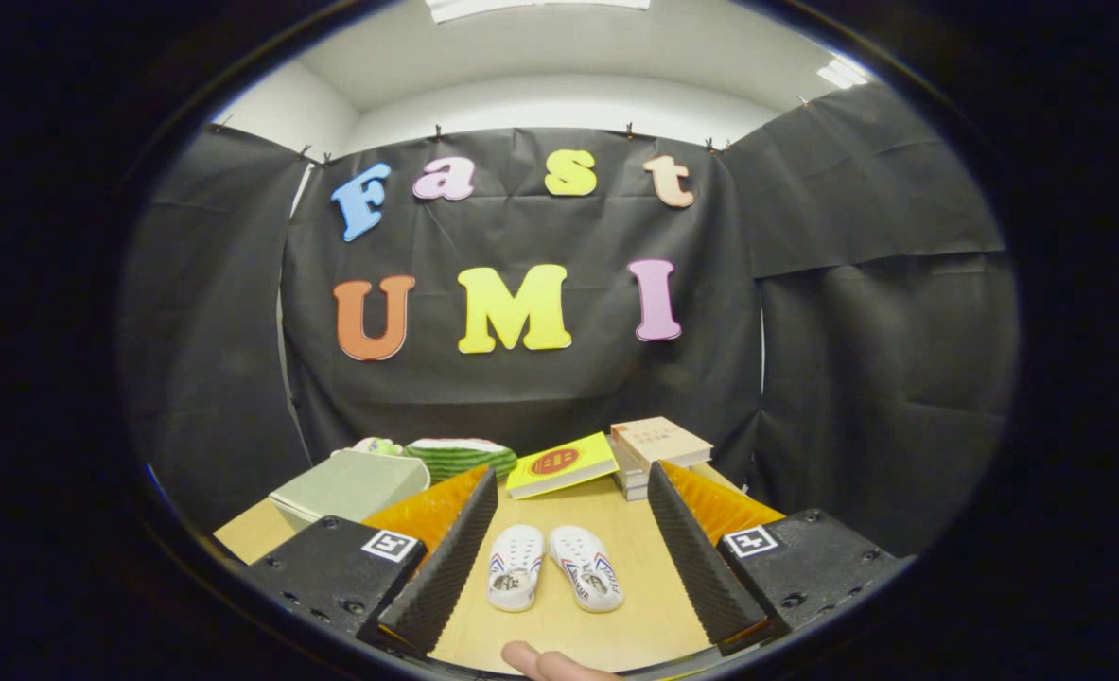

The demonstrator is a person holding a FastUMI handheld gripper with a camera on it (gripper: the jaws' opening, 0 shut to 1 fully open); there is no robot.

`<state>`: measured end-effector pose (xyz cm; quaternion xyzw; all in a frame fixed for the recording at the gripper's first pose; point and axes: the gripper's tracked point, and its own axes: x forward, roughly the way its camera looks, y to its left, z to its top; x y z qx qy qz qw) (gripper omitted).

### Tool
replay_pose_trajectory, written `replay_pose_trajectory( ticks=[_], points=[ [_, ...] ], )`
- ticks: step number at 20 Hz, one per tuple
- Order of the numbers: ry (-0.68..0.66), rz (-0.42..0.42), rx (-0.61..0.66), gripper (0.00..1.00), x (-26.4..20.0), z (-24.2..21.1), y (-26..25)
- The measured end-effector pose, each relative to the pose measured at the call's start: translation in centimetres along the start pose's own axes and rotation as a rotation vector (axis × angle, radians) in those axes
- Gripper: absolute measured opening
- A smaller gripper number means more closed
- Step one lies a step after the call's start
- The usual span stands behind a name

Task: Open the storage box then place both shoes into the box .Put the left shoe in first, then the right shoe, with the right side of both shoes facing outward in a uniform manner.

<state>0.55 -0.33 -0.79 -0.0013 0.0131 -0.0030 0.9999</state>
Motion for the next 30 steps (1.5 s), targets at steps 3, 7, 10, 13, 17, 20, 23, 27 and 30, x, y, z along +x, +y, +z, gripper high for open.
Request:
replay_pose_trajectory(
  ticks=[3,7,10,13,17,20,23,27,30],
  points=[
    [0.000,-0.003,-0.001,1.00,0.5,-0.2,0.0],
    [0.029,0.005,0.004,1.00,2.5,-1.4,-0.1],
    [0.110,0.029,0.007,1.00,5.3,-4.2,0.0],
    [0.212,0.055,0.028,1.00,8.0,-7.0,0.3],
    [0.288,0.098,0.100,1.00,12.3,-8.5,1.0],
    [0.336,0.132,0.155,1.00,15.4,-9.6,1.7],
    [0.414,0.261,0.283,1.00,17.7,-11.4,5.0],
    [0.560,0.500,0.484,0.99,19.1,-13.3,10.7],
    [0.690,0.644,0.612,0.98,19.7,-15.0,15.0]
  ],
)
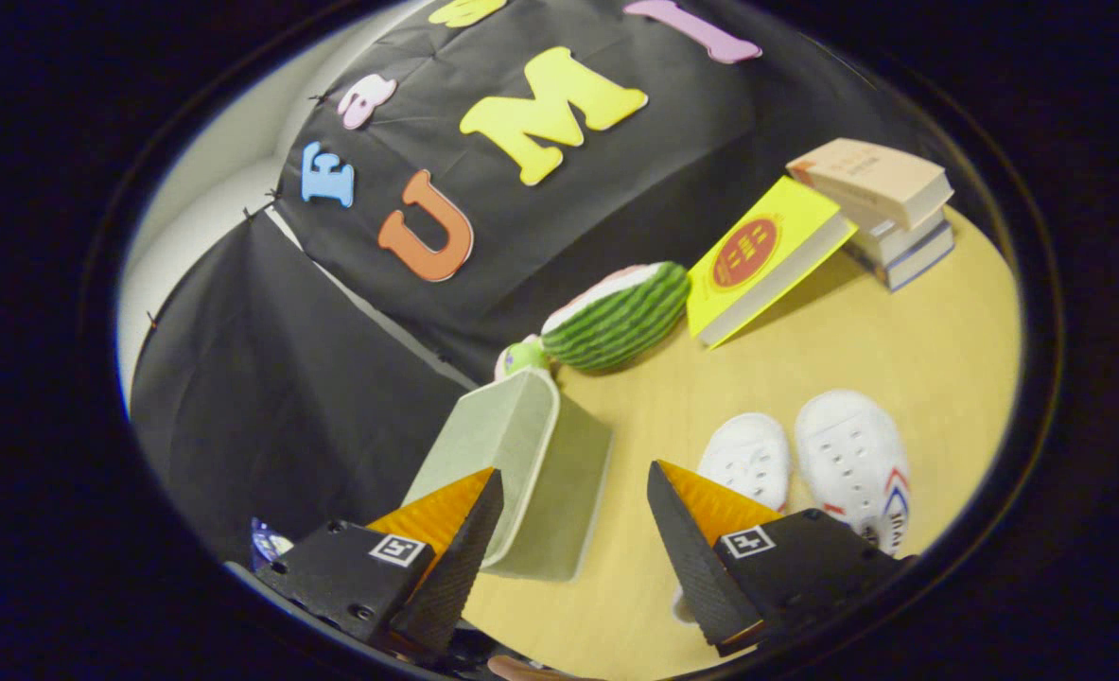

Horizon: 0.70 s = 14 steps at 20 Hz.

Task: Open the storage box then place both shoes into the box .Put the left shoe in first, then the right shoe, with the right side of both shoes facing outward in a uniform manner.

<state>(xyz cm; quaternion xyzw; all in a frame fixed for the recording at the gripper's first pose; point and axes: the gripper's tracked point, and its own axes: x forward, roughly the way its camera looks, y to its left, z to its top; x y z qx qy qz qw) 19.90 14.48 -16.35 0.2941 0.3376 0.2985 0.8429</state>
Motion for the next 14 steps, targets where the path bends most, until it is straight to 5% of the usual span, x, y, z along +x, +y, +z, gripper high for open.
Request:
replay_pose_trajectory(
  ticks=[6,10,14],
  points=[
    [0.229,0.299,0.191,0.97,6.3,-2.3,3.6],
    [0.352,0.289,0.221,0.97,10.4,-3.3,3.3],
    [0.416,0.385,0.280,0.97,12.7,-3.3,4.7]
  ],
)
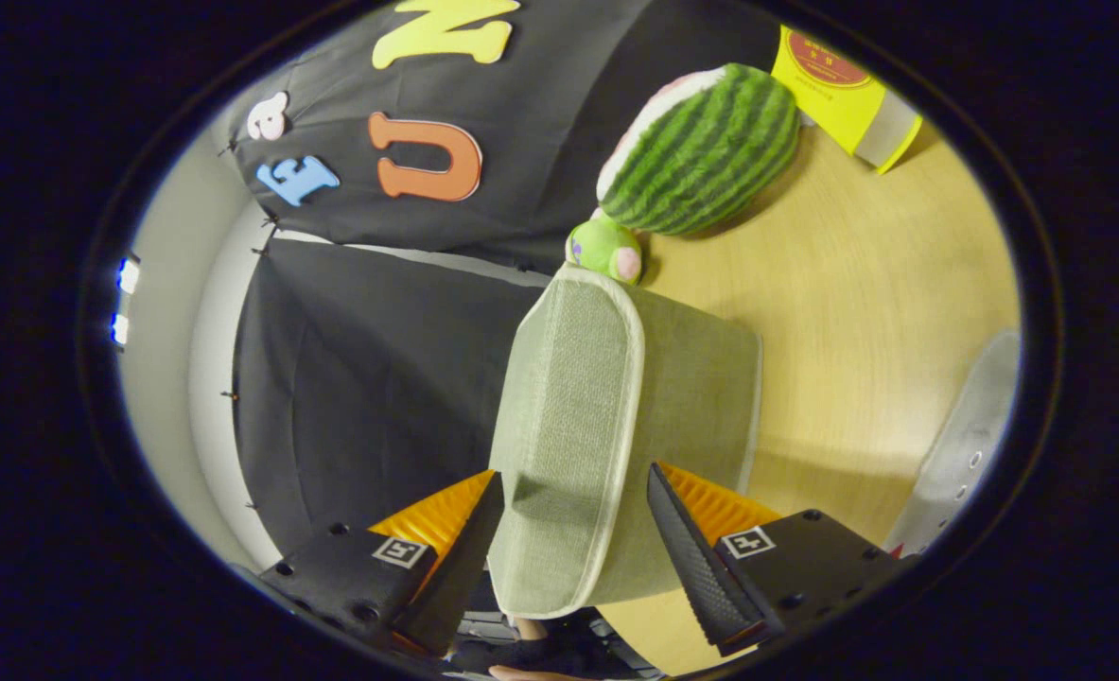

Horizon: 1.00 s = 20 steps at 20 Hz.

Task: Open the storage box then place both shoes into the box .Put the left shoe in first, then the right shoe, with the right side of both shoes facing outward in a uniform manner.

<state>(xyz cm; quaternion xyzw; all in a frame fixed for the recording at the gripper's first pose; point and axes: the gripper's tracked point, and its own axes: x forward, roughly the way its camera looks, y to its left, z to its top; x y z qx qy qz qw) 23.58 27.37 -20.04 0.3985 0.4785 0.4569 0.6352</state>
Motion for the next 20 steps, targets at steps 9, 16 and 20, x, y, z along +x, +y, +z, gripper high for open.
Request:
replay_pose_trajectory(
  ticks=[9,16,20],
  points=[
    [-0.012,0.035,0.007,0.68,-0.3,0.9,-0.5],
    [-0.102,-0.001,-0.059,0.17,-2.5,2.1,0.9],
    [-0.161,-0.003,-0.105,0.08,-3.6,2.9,4.5]
  ],
)
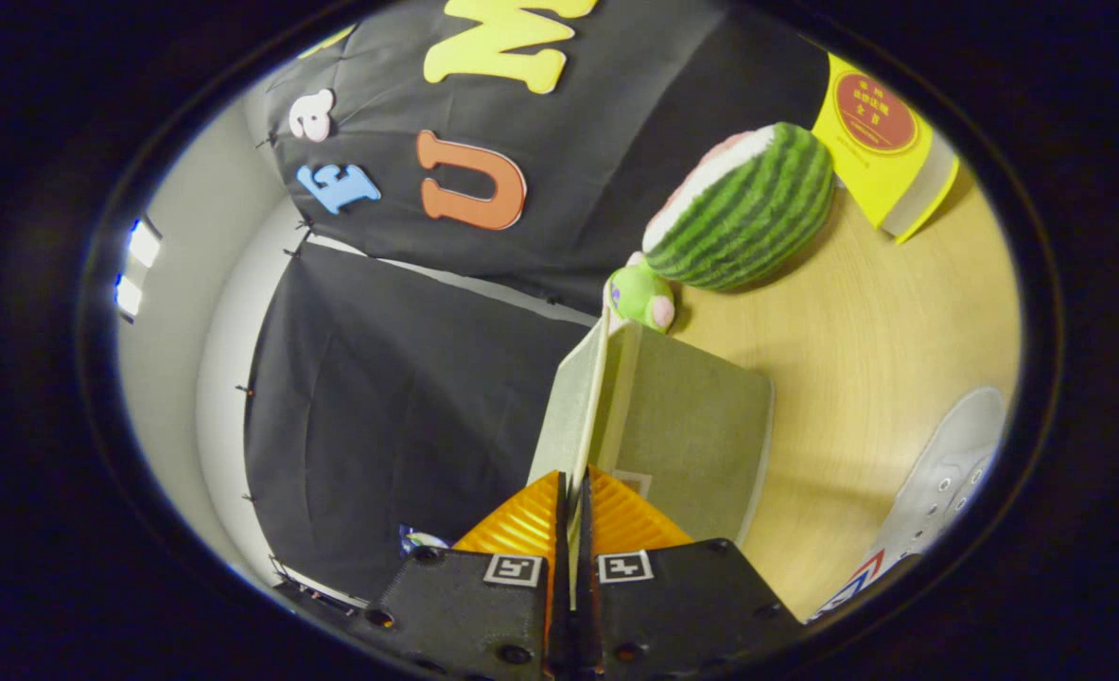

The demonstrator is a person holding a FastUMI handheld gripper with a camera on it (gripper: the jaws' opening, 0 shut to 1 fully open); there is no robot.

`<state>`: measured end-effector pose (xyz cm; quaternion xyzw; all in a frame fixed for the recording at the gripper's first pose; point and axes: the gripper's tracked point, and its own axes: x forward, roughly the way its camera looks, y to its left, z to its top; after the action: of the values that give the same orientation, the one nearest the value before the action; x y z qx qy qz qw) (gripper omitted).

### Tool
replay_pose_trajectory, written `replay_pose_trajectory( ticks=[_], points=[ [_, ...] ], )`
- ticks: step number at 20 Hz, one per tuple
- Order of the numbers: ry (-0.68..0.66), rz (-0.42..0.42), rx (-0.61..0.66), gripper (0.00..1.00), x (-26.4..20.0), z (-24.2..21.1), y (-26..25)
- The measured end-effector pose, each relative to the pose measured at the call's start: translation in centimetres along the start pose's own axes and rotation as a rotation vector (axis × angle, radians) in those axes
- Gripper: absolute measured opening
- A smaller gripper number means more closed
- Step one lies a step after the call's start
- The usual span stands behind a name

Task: Open the storage box then place both shoes into the box .Put the left shoe in first, then the right shoe, with the right side of both shoes facing outward in a uniform manner.

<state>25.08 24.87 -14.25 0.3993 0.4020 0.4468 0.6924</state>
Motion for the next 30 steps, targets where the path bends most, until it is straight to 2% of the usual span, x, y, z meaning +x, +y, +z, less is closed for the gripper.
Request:
replay_pose_trajectory(
  ticks=[2,6,10,13,14,16,19,24,28,29,30],
  points=[
    [-0.036,0.049,0.008,0.08,-0.5,0.5,3.3],
    [-0.062,0.091,-0.103,0.08,-0.6,-0.4,9.2],
    [-0.095,0.058,-0.147,0.08,1.7,-0.8,12.3],
    [-0.048,-0.030,-0.162,0.08,4.6,-2.5,12.1],
    [-0.024,-0.032,-0.171,0.08,5.5,-3.4,12.6],
    [-0.018,0.024,-0.163,0.08,7.2,-4.4,14.9],
    [-0.003,0.028,-0.169,0.08,9.9,-5.2,15.8],
    [-0.010,0.050,-0.093,0.08,14.8,-6.7,16.7],
    [0.021,-0.005,-0.099,0.20,17.7,-8.8,15.0],
    [0.043,-0.046,-0.128,0.21,18.3,-9.7,14.0],
    [0.070,-0.094,-0.158,0.26,18.5,-10.6,12.8]
  ],
)
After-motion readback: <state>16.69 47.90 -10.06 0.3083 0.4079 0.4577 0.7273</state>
